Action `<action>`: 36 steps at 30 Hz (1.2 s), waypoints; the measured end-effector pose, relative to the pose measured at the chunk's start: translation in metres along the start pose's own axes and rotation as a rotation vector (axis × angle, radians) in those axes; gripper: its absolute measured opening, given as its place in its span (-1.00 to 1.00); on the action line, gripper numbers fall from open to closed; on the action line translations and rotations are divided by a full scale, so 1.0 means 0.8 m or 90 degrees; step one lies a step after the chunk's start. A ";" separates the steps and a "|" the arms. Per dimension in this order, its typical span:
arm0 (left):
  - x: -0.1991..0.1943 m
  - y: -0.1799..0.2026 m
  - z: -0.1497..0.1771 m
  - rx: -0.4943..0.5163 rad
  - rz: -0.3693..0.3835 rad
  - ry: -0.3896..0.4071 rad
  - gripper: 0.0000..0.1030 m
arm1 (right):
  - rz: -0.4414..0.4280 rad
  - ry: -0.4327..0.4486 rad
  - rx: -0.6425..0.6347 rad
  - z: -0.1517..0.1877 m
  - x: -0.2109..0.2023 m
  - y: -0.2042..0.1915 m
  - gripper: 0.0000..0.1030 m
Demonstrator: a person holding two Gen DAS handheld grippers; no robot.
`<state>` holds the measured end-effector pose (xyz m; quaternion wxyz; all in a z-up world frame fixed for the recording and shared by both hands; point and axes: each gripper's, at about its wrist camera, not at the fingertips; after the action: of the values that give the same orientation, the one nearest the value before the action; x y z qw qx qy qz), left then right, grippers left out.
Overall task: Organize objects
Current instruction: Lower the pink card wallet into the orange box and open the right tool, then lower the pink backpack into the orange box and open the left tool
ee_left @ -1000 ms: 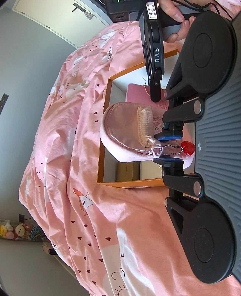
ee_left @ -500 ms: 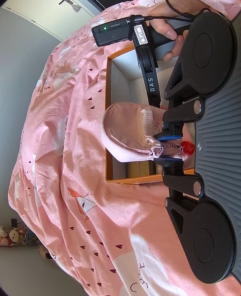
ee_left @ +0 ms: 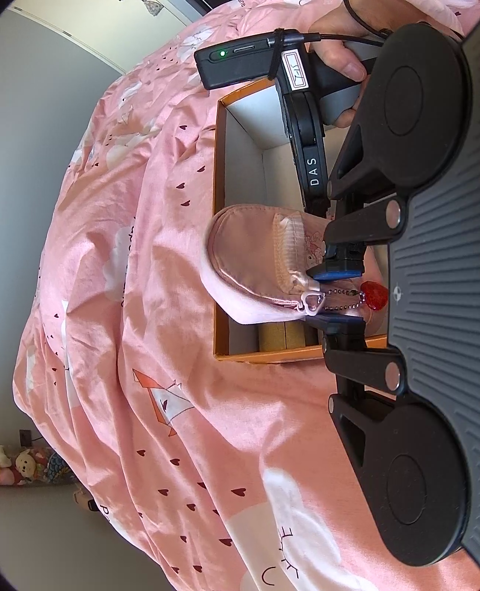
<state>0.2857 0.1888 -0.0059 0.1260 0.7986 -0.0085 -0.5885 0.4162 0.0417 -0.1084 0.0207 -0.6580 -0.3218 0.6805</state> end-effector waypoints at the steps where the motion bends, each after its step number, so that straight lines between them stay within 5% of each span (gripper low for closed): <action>1: 0.000 0.000 0.000 0.000 0.002 0.001 -0.61 | 0.010 0.005 -0.016 0.002 -0.004 -0.003 -0.15; 12: -0.005 0.009 -0.005 0.009 -0.004 0.000 -0.61 | 0.122 -0.080 -0.239 0.039 0.002 -0.036 -0.15; 15: -0.001 0.011 -0.006 0.007 0.005 -0.009 -0.61 | 0.152 -0.082 -0.284 0.045 0.011 -0.047 -0.39; 16: 0.000 0.012 -0.007 0.007 0.005 -0.012 -0.61 | 0.146 -0.085 -0.291 0.044 0.013 -0.049 -0.59; 36: 0.079 0.021 -0.037 -0.051 0.076 -0.138 -0.56 | 0.175 -0.038 -0.283 0.068 -0.025 -0.031 -0.52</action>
<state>0.3355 0.1676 -0.0532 0.1910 0.7226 -0.0465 -0.6627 0.3595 0.0296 -0.0831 -0.2267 -0.6635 -0.3713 0.6086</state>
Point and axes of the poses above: each gripper's, at about its wrist camera, not at the fingertips, and x roughly the way its jaws point, y to its right, z to its underside, and after that the axes turned 15 degrees about -y, right-handed
